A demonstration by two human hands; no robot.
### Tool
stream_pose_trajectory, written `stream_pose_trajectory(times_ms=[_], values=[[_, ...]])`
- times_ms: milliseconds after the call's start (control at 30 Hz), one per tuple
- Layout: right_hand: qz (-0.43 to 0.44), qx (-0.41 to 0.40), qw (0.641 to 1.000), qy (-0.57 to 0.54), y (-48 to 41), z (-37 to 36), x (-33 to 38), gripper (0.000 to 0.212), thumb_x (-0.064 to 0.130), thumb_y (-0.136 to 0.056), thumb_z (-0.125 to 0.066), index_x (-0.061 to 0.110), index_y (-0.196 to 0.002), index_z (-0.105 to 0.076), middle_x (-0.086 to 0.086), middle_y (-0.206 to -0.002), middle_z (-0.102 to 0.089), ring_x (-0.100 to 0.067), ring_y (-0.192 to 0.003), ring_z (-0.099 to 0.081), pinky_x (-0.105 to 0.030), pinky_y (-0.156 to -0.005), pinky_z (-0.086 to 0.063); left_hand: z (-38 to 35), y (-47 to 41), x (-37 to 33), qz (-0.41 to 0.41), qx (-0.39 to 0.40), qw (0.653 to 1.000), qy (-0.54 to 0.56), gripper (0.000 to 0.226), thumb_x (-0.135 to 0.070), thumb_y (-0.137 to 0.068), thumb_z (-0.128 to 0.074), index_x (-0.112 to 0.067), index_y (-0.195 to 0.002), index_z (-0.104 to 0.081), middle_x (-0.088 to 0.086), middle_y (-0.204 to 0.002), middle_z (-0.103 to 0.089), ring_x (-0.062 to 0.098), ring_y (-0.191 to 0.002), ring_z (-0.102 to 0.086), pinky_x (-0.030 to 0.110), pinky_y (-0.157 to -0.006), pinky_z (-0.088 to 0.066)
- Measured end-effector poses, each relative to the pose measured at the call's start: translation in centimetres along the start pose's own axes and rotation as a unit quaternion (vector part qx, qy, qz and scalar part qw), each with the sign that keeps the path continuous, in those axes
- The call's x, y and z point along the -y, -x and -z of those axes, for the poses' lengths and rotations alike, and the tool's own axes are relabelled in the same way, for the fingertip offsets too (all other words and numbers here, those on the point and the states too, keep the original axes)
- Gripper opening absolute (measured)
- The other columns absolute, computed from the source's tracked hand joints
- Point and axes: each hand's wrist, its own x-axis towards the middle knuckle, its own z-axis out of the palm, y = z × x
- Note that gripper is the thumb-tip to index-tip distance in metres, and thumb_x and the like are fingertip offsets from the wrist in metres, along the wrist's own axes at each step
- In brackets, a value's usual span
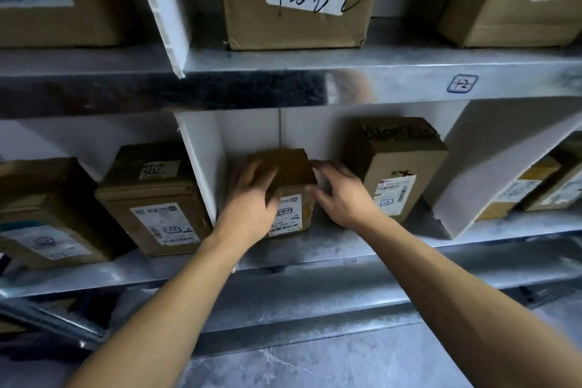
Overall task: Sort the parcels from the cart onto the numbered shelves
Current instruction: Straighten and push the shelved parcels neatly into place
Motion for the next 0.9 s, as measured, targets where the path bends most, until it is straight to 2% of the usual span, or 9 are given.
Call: stream_pose_trajectory(times_ms=[133,267,333,433,600,833,900], values=[[-0.014,0.013,0.999,-0.035,-1.2,-1.1,-0.8,0.05,0.032,-0.099,-0.059,0.021,-0.147,-0.047,-0.005,-0.146,-0.051,-0.024,-0.135,-0.045,-0.022,-0.103,-0.029,-0.6,-0.3,0.3,-0.002,-0.01,1.0,-0.003,0.047,-0.034,-0.095,-0.054,-0.026,-0.141,-0.048,-0.002,-0.154,-0.026,0.027,-0.137,-0.033,0.042,-0.112,-0.034],[-0.017,0.001,0.994,-0.106,-1.0,-1.9,-1.0,0.044,0.027,-0.099,-0.06,0.018,-0.142,-0.053,-0.006,-0.14,-0.058,-0.02,-0.128,-0.054,-0.028,-0.11,-0.04,-0.7,-0.3,0.4,-0.005,-0.023,1.0,-0.001,0.044,-0.032,-0.096,-0.054,-0.025,-0.14,-0.049,-0.002,-0.152,-0.029,0.026,-0.136,-0.033,0.037,-0.113,-0.032],[-0.012,-0.009,0.991,-0.131,-0.7,-2.4,-1.2,0.042,0.025,-0.099,-0.062,0.016,-0.14,-0.056,-0.006,-0.138,-0.06,-0.018,-0.126,-0.057,-0.032,-0.108,-0.045,-0.6,-0.2,0.3,-0.006,-0.025,1.0,-0.004,0.044,-0.03,-0.096,-0.054,-0.024,-0.14,-0.049,-0.003,-0.151,-0.032,0.024,-0.135,-0.034,0.033,-0.111,-0.029],[-0.005,-0.029,0.99,-0.137,-0.2,-2.7,-1.5,0.041,0.027,-0.097,-0.065,0.016,-0.136,-0.059,-0.006,-0.132,-0.063,-0.016,-0.12,-0.059,-0.027,-0.103,-0.047,-0.4,0.1,0.4,-0.008,-0.016,1.0,0.001,0.044,-0.029,-0.096,-0.054,-0.022,-0.14,-0.05,-0.004,-0.15,-0.033,0.022,-0.136,-0.032,0.03,-0.111,-0.026],[0.011,-0.057,0.99,-0.126,0.3,-3.2,-1.5,0.039,0.025,-0.096,-0.065,0.015,-0.134,-0.061,-0.006,-0.127,-0.064,-0.019,-0.118,-0.059,-0.022,-0.1,-0.044,-0.4,0.2,0.2,-0.008,-0.01,1.0,-0.002,0.045,-0.028,-0.097,-0.052,-0.022,-0.142,-0.048,-0.004,-0.152,-0.031,0.021,-0.139,-0.029,0.03,-0.114,-0.024],[0.016,-0.054,0.996,-0.073,0.8,-1.9,-0.4,0.04,0.03,-0.098,-0.062,0.015,-0.134,-0.06,-0.01,-0.134,-0.057,-0.026,-0.123,-0.055,-0.031,-0.104,-0.043,0.3,0.3,-0.5,-0.006,-0.019,1.0,-0.017,0.05,-0.04,-0.095,-0.051,-0.026,-0.143,-0.045,-0.005,-0.151,-0.029,0.021,-0.138,-0.029,0.039,-0.113,-0.031],[0.033,-0.065,0.997,-0.034,1.1,-0.9,-0.1,0.04,0.031,-0.098,-0.062,0.017,-0.135,-0.059,-0.012,-0.139,-0.053,-0.029,-0.126,-0.054,-0.036,-0.104,-0.046,0.8,0.1,-1.0,-0.028,-0.04,0.999,-0.002,0.05,-0.04,-0.095,-0.053,-0.027,-0.142,-0.045,-0.005,-0.148,-0.031,0.019,-0.136,-0.03,0.032,-0.113,-0.028]])
